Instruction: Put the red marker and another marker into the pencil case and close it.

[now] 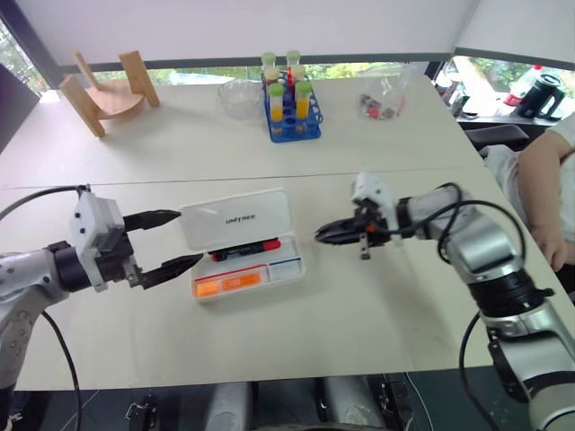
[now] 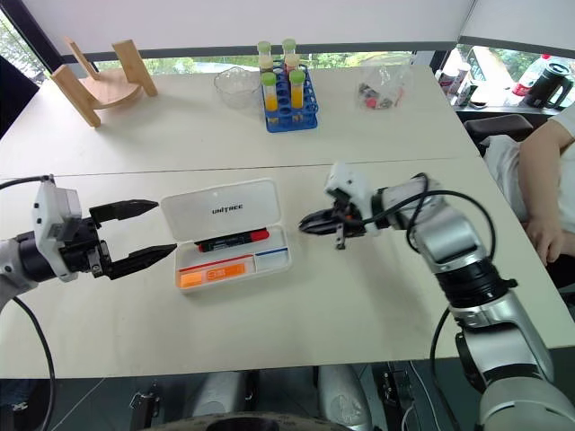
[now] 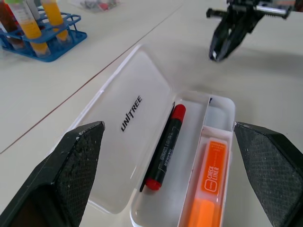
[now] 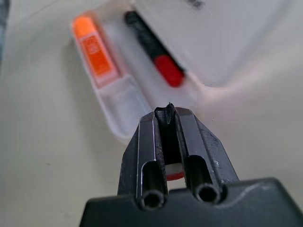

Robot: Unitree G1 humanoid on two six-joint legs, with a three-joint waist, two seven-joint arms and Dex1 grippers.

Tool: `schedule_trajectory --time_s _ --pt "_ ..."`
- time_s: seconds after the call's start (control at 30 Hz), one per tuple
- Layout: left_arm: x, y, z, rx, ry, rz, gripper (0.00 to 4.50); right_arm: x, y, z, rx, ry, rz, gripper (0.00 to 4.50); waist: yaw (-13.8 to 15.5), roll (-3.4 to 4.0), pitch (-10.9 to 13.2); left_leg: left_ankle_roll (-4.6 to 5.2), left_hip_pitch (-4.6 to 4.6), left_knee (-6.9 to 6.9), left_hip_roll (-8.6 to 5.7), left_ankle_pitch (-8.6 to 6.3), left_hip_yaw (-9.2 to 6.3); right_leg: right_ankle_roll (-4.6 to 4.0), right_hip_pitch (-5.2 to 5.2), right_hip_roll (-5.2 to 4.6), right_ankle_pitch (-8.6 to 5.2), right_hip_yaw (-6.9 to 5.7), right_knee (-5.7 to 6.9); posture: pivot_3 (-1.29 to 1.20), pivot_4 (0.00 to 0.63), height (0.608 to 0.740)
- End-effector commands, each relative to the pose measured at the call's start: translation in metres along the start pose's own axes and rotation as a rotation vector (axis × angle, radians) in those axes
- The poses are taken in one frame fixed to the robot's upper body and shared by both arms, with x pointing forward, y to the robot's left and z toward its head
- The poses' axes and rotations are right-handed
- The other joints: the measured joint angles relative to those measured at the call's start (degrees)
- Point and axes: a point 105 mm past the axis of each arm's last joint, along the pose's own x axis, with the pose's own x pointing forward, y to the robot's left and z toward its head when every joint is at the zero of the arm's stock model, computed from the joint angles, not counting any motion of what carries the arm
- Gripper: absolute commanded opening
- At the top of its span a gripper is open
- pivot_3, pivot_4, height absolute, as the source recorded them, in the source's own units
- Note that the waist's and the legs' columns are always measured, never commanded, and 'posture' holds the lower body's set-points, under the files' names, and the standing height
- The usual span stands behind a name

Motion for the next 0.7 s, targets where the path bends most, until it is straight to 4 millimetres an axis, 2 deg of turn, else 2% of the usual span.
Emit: schedule_trajectory --time_s 0.03,0.4,0.47,0.5,0.7 --pt "-0.002 0.0 0.006 0.023 -0.011 0.004 4.5 0.01 0.0 0.01 -0.083 -0.003 0.03 0.02 -0.1 0.0 0.0 0.0 0.0 0.0 0.0 0.0 0.0 0.0 0.0 0.0 0.0 0.0 0.0 0.0 0.15 0.74" --pt "-0.007 -0.008 0.003 0.003 -0.002 0.03 4.5 0.043 0.015 0.013 -0.132 -0.005 0.156 0.02 -0.2 0.0 0.0 0.0 0.0 -0.03 0.02 0.0 -0.07 -0.01 -0.04 0.03 0.0 -0.03 0.01 0.0 0.15 0.74" --pt "-0.008 -0.008 0.002 -0.001 -0.002 0.035 4.5 0.048 0.017 0.016 -0.133 -0.011 0.168 0.92 -0.2 0.0 0.0 0.0 0.0 -0.03 0.02 0.0 -0.08 -0.01 -0.03 0.04 0.0 -0.04 0.01 0.0 0.15 0.74" --pt "-0.008 -0.008 0.002 -0.003 -0.001 0.037 4.5 0.049 0.017 0.016 -0.134 -0.013 0.17 1.2 -0.2 0.0 0.0 0.0 0.0 -0.03 0.02 0.0 -0.09 -0.01 -0.04 0.04 0.0 -0.04 0.02 0.0 0.15 0.74" --pt "-0.01 -0.006 -0.005 -0.024 0.009 0.059 4.5 0.053 0.017 0.022 -0.143 -0.024 0.173 4.33 -0.1 0.0 0.0 -0.01 0.0 -0.03 0.01 0.0 -0.1 -0.01 -0.03 0.02 0.0 -0.05 0.01 0.0 0.15 0.74"
